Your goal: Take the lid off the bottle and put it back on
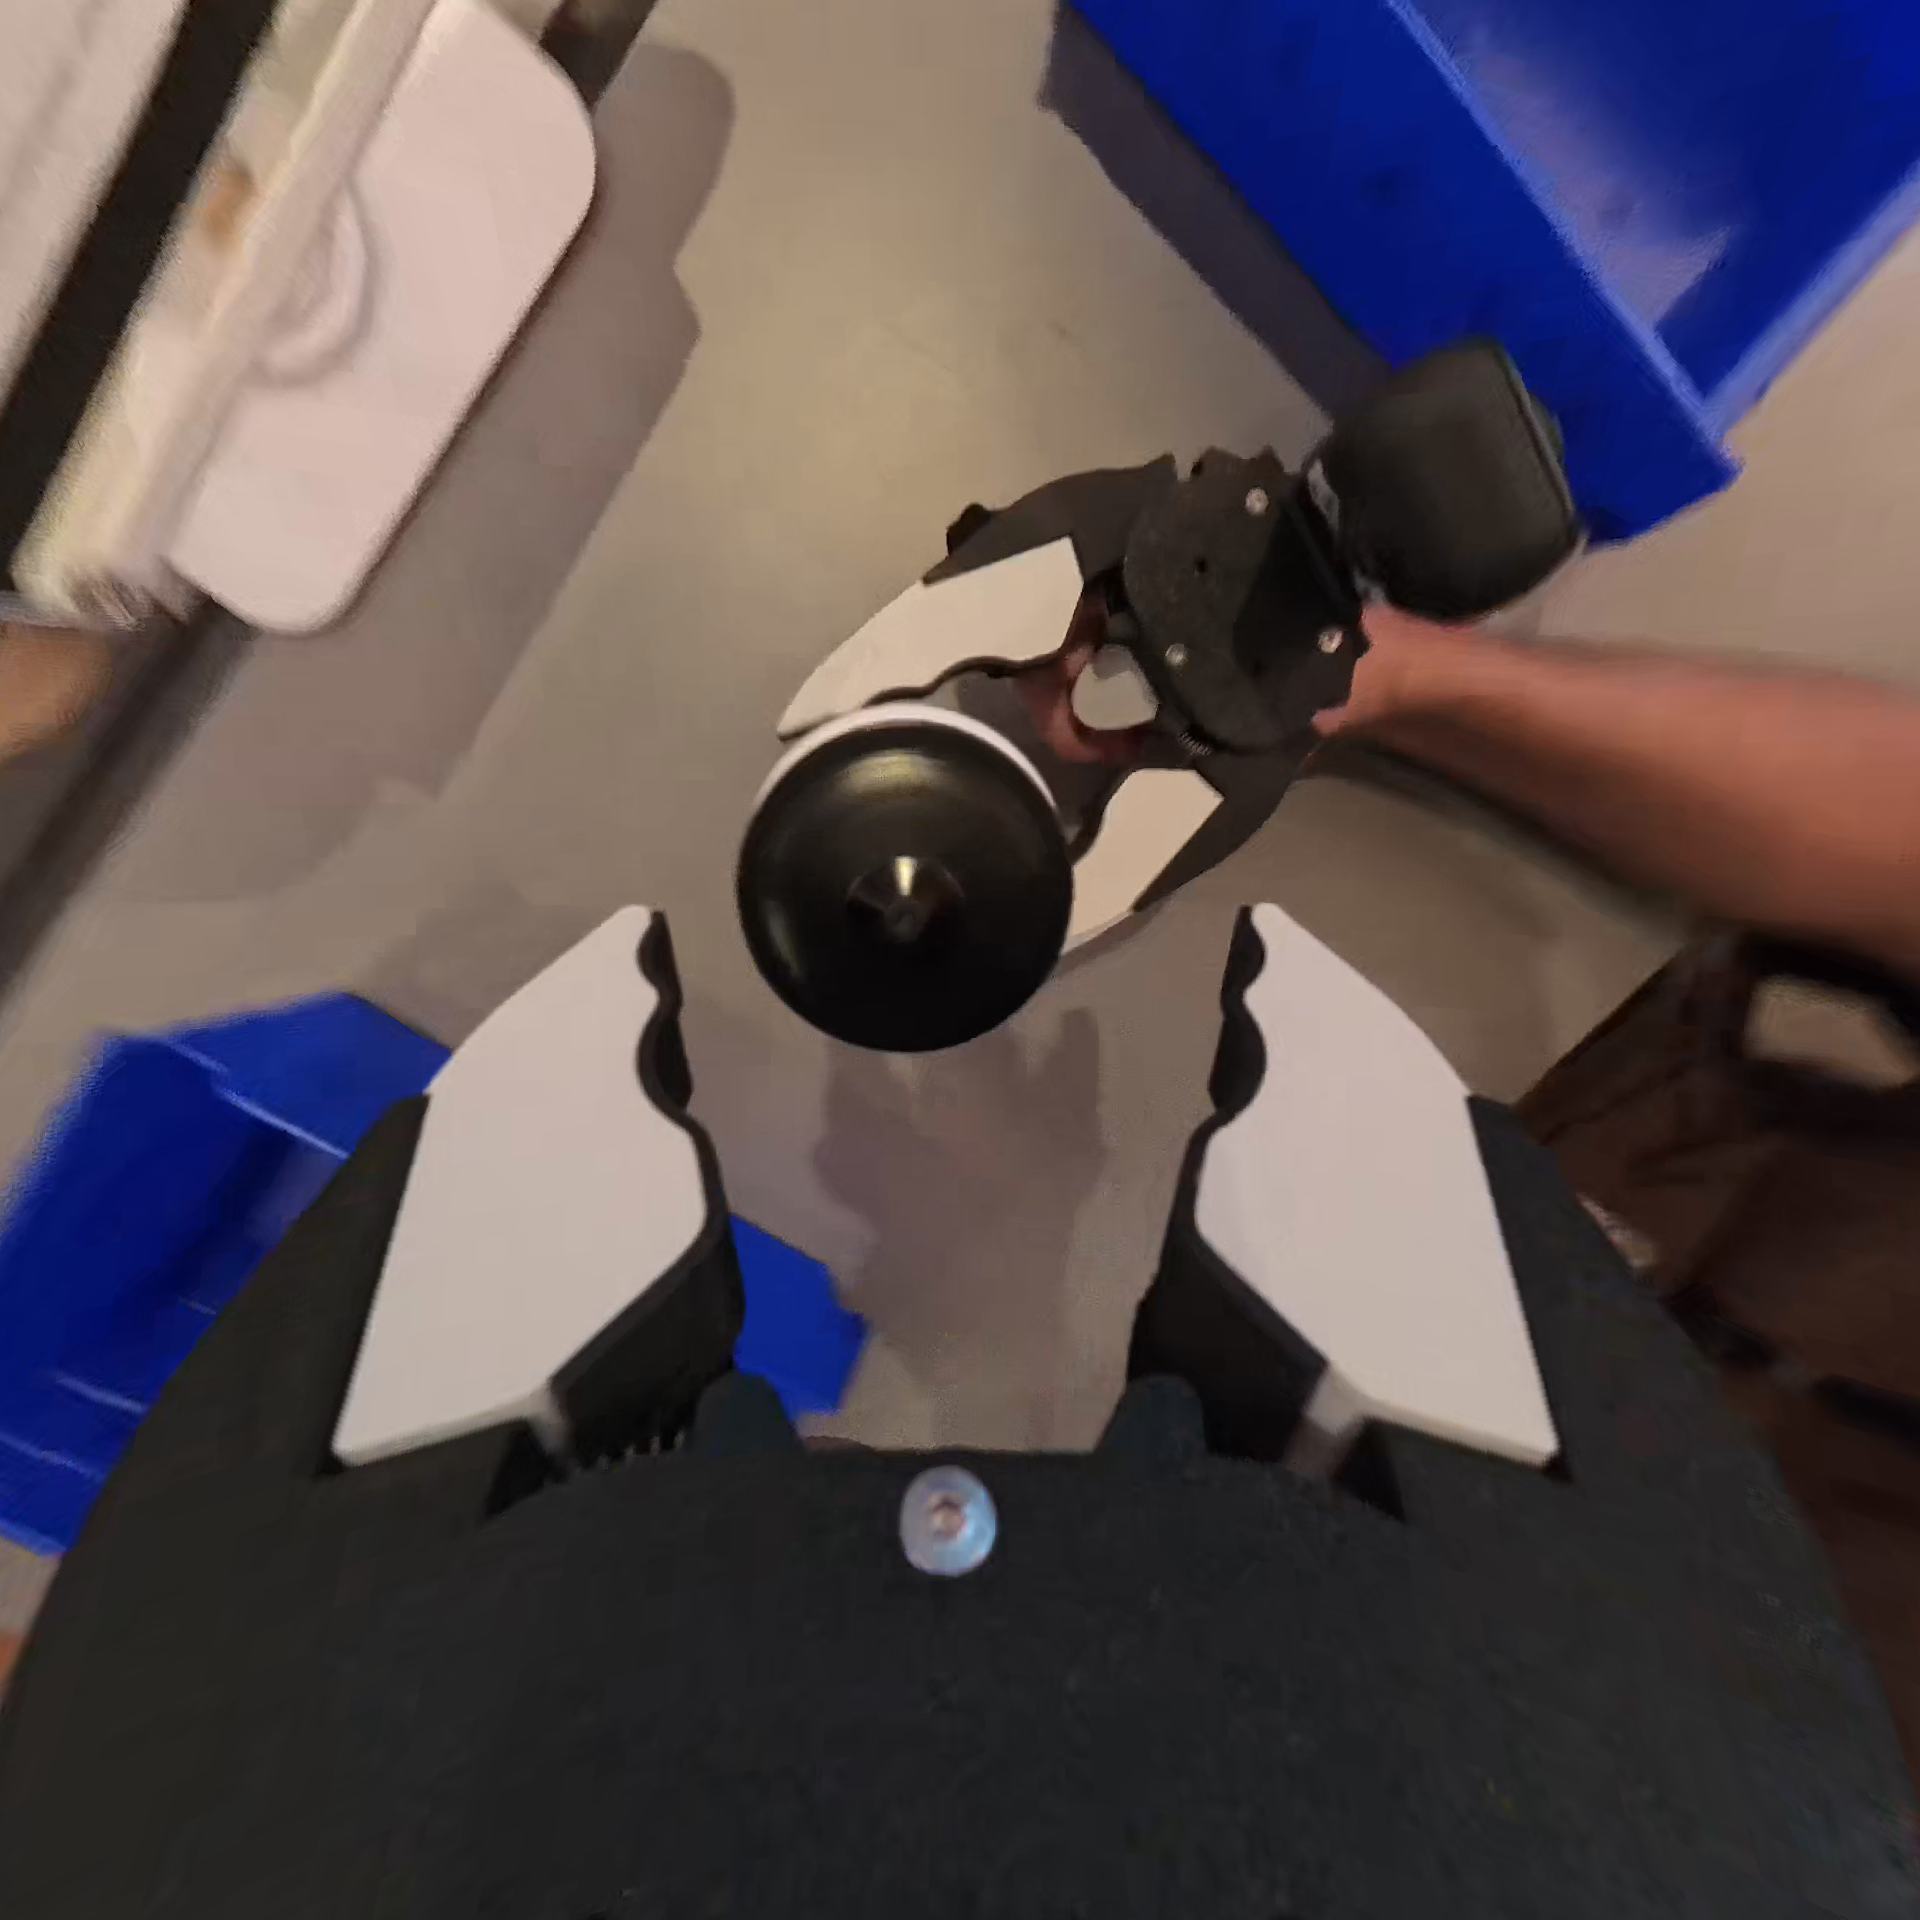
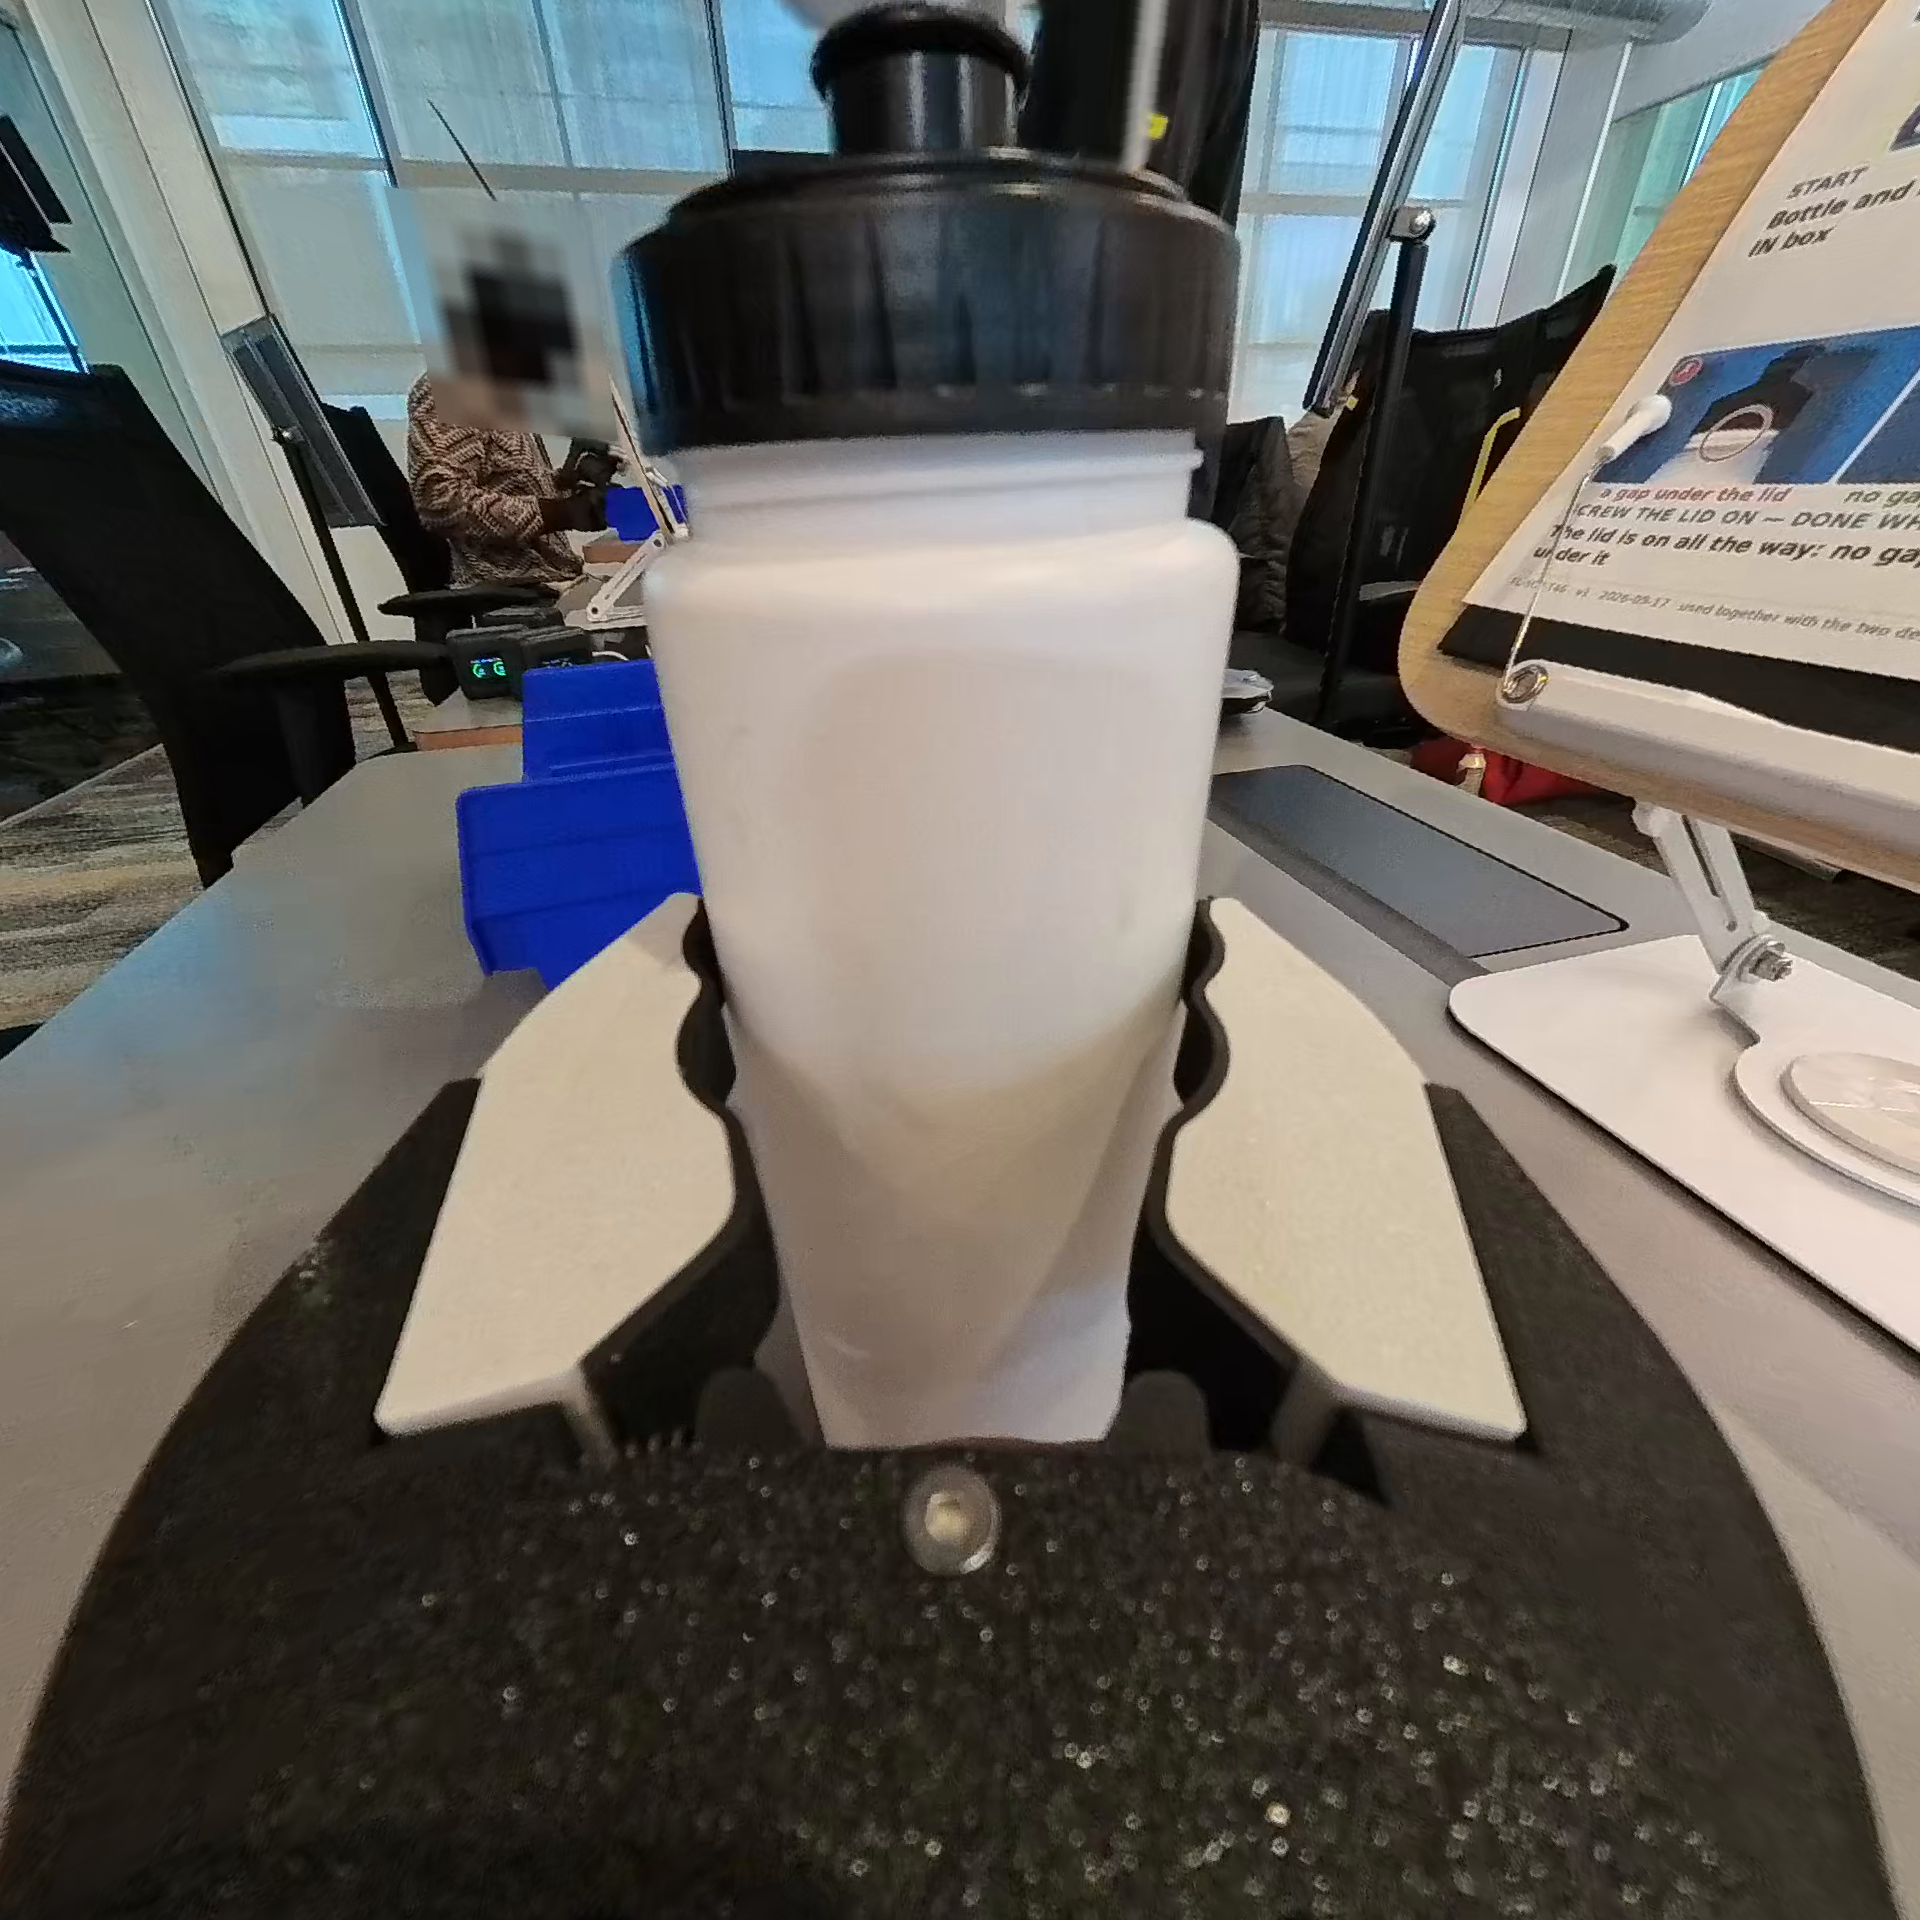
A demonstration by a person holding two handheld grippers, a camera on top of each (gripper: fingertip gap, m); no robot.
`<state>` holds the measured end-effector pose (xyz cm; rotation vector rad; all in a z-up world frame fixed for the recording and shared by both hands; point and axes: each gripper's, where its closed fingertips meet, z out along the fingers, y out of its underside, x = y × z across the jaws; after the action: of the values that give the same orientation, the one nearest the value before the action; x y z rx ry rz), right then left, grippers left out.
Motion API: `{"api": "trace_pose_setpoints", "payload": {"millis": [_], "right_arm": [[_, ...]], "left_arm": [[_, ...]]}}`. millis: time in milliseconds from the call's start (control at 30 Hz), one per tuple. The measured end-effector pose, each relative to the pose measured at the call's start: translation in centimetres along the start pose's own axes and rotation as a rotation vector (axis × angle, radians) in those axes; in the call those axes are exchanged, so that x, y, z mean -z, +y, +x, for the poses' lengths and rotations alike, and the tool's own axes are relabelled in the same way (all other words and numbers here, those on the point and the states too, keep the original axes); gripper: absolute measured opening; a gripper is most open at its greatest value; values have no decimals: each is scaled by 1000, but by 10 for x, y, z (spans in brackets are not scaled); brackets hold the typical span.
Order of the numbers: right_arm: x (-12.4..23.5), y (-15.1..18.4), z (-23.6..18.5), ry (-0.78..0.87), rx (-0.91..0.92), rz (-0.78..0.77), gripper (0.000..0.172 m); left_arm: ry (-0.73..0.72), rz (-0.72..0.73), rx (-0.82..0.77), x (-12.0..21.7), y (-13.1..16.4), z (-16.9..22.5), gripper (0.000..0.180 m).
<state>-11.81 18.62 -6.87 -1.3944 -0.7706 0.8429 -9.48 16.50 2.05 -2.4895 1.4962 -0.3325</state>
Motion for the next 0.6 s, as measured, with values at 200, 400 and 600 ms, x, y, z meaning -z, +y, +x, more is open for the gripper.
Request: {"api": "trace_pose_setpoints", "payload": {"millis": [200, 400, 600], "right_arm": [[0, 0, 0, 3, -2, -2, 84], [-1, 0, -1, 0, 8, -4, 84], [-1, 0, -2, -3, 11, -4, 84]], "left_arm": [[-215, -29, 126, -21, 4, -23, 94], [-153, -57, -40, -24, 6, -12, 72], [-109, -109, -441, -25, 10, -11, 72]]}}
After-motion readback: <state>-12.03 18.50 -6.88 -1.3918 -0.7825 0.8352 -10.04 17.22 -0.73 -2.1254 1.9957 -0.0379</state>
